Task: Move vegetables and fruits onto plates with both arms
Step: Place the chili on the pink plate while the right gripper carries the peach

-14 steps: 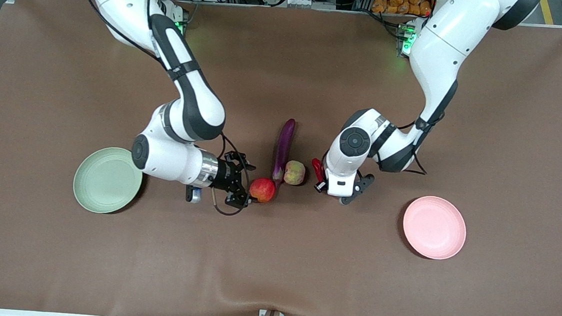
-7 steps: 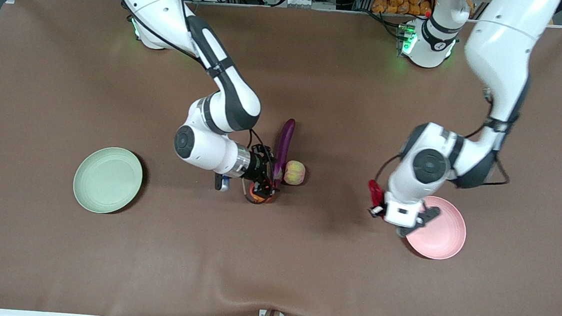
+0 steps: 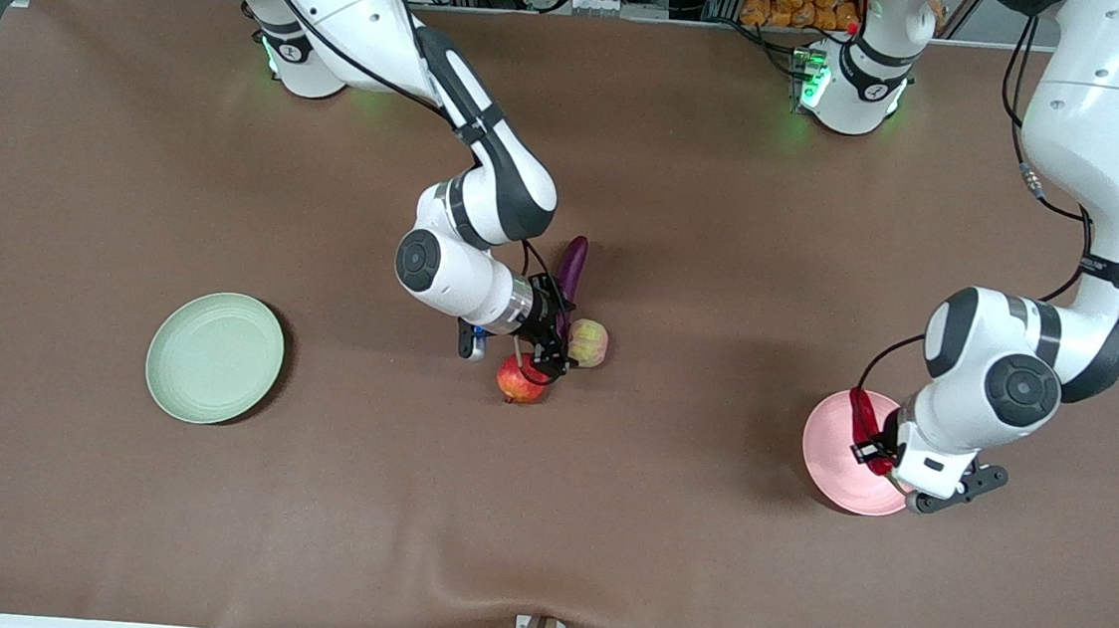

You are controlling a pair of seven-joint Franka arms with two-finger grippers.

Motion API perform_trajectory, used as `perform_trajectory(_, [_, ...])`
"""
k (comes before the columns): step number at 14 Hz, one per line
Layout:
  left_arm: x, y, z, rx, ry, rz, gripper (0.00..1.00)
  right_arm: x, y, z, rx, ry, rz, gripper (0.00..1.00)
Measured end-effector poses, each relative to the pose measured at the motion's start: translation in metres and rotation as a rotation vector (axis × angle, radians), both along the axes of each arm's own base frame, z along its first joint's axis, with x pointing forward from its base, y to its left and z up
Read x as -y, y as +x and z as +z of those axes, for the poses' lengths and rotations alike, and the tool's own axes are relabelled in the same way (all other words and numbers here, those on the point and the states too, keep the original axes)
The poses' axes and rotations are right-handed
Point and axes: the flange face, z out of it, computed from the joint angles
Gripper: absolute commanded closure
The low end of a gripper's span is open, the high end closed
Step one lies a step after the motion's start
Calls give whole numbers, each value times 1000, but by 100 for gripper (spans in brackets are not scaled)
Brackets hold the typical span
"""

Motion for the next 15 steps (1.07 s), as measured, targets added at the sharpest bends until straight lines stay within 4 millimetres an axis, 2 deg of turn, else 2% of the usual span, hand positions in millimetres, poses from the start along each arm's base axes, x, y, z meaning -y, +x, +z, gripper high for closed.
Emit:
perform_trajectory(3, [-24,9,-16,2,-10,-17,100,-4,-6,-26,30,-25,-16,0])
perform_trajectory(5, [-42,15,-23,13,-17,-8,100,-6,-7,-36,45,-34,-24,0])
perform_trajectory(6, [-50,18,-25,23,-20,1,59,-9,-9,-37,55,-34,-25,0])
perform_trajectory(7, [-55,19,-27,29,-23,8,1,-12,-11,-37,65,-34,-24,15])
perform_trajectory(8, [-58,21,-27,35,-24,12,0,-15,-13,-38,71,-35,-22,44])
perform_trajectory(9, [-58,22,-27,41,-26,13,0,-16,-14,-39,77,-37,-20,60])
perform_trajectory(12, [-45,28,-15,68,-39,10,0,-15,-7,-31,101,-36,-23,62])
perform_trajectory(15, [-20,35,13,114,-64,7,0,-7,9,-16,96,-28,-21,61])
